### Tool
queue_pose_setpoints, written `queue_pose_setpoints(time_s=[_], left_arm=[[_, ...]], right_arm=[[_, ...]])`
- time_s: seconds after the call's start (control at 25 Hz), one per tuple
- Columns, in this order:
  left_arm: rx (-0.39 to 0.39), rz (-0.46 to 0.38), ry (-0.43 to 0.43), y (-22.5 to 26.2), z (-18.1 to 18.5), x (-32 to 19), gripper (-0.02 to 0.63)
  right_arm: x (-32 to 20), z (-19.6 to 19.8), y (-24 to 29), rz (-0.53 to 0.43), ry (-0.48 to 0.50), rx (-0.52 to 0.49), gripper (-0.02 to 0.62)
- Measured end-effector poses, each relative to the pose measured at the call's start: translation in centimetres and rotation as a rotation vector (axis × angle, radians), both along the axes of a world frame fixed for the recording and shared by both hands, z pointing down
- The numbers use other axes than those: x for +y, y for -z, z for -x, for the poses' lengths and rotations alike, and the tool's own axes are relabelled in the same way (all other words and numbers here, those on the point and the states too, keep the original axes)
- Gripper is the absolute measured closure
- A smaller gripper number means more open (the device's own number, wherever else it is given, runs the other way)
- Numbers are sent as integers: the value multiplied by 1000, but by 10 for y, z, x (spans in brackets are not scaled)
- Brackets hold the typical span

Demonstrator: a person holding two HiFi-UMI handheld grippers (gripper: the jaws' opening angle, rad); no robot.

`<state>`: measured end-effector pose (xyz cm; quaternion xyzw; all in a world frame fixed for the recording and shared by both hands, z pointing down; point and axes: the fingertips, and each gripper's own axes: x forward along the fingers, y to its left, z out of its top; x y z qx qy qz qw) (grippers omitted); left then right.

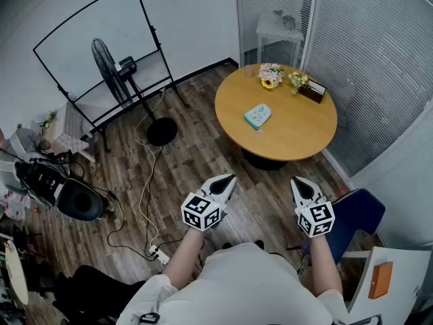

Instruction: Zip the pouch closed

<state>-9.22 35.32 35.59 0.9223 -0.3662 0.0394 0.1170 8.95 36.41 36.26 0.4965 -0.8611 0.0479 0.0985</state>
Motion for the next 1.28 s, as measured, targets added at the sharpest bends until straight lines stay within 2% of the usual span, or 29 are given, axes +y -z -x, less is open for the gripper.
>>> queue_pose_setpoints(time_s=[0.52,0.84,1.2,1.28], left_arm=[[4,-4,-10,0,-7,14,586],[-24,6,8,-9,-20,15,586],[-40,25,37,-31,-45,23,584],[-33,38,40,-34,-50,23,552]], right_arm=[[11,3,4,-16,25,-36,592],[10,-20,-4,2,-13,-73,592],[21,-42,-29,25,24,-85,586],[19,-47,-30,24,28,-87,583]])
